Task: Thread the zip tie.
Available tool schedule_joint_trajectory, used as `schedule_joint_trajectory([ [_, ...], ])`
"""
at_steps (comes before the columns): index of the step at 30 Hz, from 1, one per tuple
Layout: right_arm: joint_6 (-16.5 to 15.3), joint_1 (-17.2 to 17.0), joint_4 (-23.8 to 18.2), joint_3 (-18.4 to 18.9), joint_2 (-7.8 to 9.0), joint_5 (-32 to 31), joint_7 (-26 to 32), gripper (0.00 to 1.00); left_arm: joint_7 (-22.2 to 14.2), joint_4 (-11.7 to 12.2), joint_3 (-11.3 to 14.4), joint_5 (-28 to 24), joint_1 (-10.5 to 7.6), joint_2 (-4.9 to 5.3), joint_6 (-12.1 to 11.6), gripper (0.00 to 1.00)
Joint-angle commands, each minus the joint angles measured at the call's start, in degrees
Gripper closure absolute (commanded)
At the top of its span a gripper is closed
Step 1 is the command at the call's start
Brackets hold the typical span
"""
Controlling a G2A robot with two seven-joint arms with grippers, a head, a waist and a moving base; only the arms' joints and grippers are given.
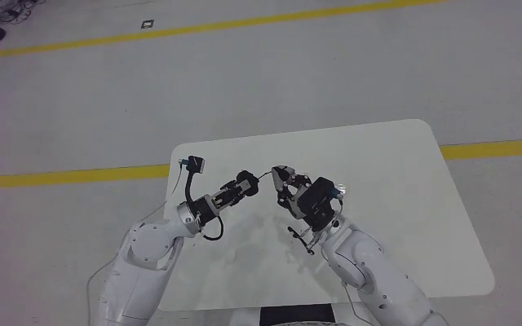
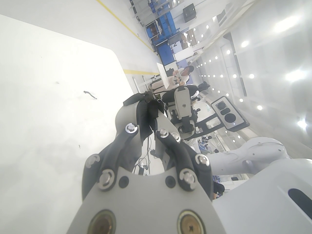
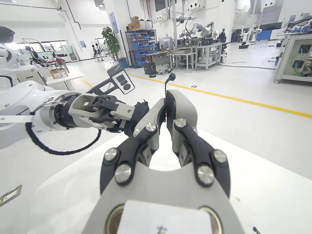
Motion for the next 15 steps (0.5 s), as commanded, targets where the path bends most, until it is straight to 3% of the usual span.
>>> schedule_joint_trajectory([
  [1,0.05,0.14,0.13,-0.13,0.0,-0.06,0.18,1.0,0.0,0.0,0.0,0.0,0.0,0.0,0.0,1.0],
  [15,0.77,0.59,0.29,-0.86,0.08,-0.21,0.8,1.0,0.0,0.0,0.0,0.0,0.0,0.0,0.0,1.0],
])
